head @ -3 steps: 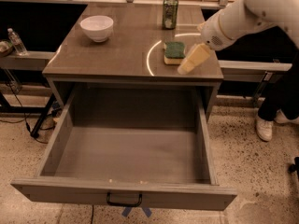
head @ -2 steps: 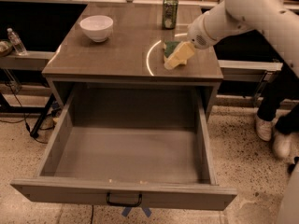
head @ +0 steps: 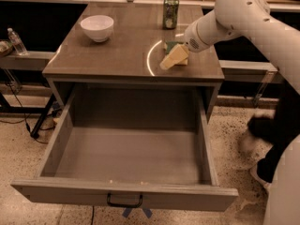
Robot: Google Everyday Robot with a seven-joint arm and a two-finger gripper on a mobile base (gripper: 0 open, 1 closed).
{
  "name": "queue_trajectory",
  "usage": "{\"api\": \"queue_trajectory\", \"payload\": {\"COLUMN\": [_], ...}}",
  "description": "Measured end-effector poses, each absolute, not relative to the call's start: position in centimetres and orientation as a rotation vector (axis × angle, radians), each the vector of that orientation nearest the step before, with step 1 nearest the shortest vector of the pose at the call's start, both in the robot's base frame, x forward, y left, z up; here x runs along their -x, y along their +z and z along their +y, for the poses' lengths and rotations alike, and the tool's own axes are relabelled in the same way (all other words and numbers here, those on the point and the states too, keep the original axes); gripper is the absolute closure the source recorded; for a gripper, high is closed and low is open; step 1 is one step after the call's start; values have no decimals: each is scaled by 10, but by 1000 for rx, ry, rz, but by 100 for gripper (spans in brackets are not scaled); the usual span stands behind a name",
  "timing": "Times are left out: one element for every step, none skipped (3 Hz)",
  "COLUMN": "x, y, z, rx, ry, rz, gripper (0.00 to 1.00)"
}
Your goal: Place sponge into top drawer
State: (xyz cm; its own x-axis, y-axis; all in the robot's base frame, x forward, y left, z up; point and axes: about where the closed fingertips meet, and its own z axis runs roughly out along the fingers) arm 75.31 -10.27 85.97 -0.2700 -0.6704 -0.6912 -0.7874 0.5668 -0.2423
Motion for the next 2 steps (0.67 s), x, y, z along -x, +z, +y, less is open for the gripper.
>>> {"api": "queue_trajectory", "payload": {"x": [-764, -765], "y": [845, 836], "z": [-118, -124], "rx": [1104, 1087], "ry": [181, 182], "rz": [2058, 2079], "gripper": [23, 47]}}
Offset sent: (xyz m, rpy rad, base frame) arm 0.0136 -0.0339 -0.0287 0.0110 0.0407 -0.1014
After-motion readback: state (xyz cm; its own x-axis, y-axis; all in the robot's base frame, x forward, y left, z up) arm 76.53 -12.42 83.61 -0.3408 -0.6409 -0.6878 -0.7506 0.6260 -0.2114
